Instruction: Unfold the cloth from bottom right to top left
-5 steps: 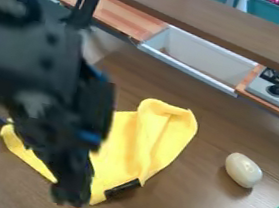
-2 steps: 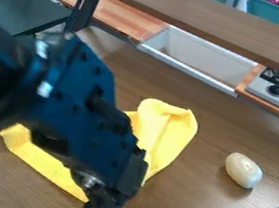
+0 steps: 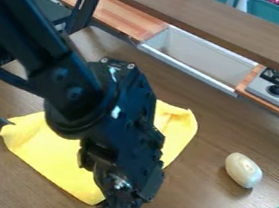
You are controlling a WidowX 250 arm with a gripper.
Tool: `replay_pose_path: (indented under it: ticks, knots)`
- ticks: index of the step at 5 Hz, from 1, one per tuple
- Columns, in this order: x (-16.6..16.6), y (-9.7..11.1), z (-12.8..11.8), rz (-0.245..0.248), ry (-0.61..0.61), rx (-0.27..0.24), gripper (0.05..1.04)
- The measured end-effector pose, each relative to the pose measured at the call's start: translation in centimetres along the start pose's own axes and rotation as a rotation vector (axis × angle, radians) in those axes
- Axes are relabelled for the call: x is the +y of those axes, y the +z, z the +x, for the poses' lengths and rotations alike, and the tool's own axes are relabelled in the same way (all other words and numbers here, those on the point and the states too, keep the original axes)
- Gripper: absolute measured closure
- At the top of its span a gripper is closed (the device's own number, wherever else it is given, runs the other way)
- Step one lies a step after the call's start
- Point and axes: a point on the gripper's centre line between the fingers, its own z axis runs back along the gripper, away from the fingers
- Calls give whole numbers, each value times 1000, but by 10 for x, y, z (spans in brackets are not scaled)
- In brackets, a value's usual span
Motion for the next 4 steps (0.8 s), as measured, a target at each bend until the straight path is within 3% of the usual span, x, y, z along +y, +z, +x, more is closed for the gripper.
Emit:
replay_pose_path:
  ticks: [4]
  knots:
    - [-18, -29, 23, 27, 35, 53, 84]
